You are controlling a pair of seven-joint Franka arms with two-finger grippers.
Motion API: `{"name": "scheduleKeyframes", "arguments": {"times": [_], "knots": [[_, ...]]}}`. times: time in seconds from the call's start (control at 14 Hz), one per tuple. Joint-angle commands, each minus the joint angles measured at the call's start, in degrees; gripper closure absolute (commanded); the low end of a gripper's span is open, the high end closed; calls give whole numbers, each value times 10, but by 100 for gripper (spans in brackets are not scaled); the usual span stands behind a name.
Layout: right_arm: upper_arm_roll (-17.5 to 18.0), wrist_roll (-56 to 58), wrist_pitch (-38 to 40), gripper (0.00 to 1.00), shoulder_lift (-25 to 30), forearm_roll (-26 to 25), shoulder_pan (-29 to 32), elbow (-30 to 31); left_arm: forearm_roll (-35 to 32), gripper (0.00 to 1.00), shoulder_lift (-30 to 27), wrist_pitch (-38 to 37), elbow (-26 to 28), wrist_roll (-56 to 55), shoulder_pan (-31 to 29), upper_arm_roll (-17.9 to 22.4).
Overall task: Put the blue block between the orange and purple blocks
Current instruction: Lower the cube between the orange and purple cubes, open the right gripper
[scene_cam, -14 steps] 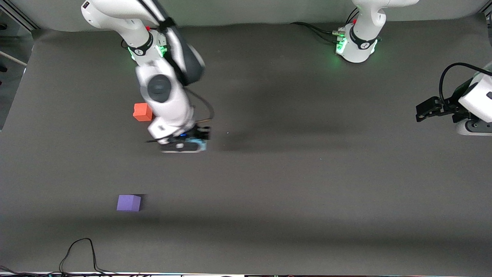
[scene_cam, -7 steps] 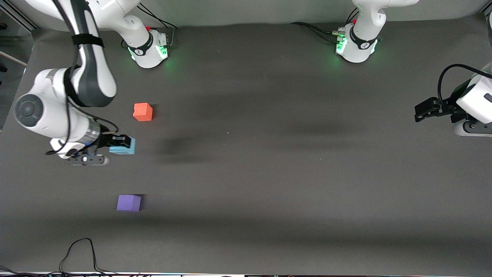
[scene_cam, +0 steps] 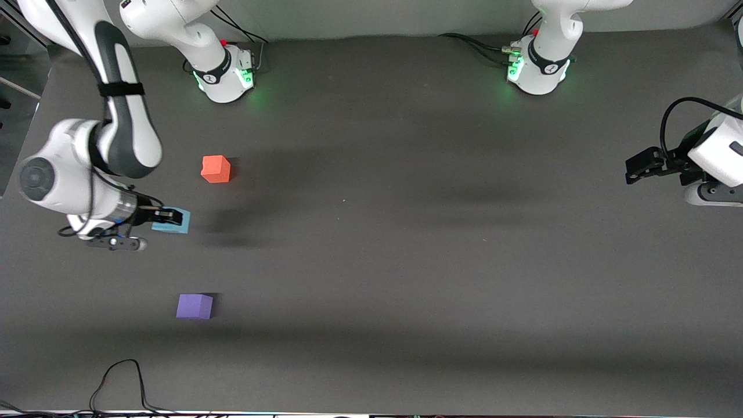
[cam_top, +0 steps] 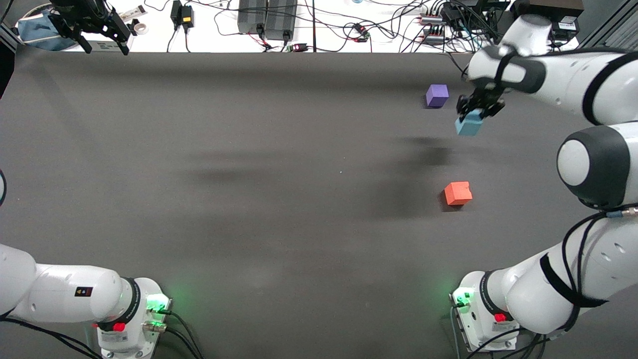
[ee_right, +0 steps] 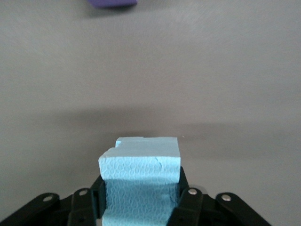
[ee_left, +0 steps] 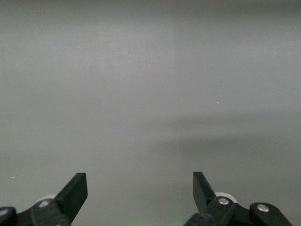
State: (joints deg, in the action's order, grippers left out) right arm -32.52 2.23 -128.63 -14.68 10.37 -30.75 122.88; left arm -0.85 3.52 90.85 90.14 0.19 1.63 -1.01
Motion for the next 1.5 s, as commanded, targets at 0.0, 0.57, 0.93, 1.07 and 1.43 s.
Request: {"name": "scheduleKeyframes", "arguments": {"times": [0.0,0.57,0.93,1.07,1.43], "knots": [[47,15,-66,84,-19,11,28,35,4,0,-6,4,7,7,6,6],[62,43,-146,82,-74,49,31,55,4,0,-6,6,7,6,6,6],[69,43,-145,77,-69,53,30,55,9,0,-6,6,7,5,6,6],[76,43,-145,76,-68,60,30,54,10,0,-6,6,7,5,6,6],[77,42,-144,0,-66,62,39,50,10,0,-6,6,7,5,6,6]]}}
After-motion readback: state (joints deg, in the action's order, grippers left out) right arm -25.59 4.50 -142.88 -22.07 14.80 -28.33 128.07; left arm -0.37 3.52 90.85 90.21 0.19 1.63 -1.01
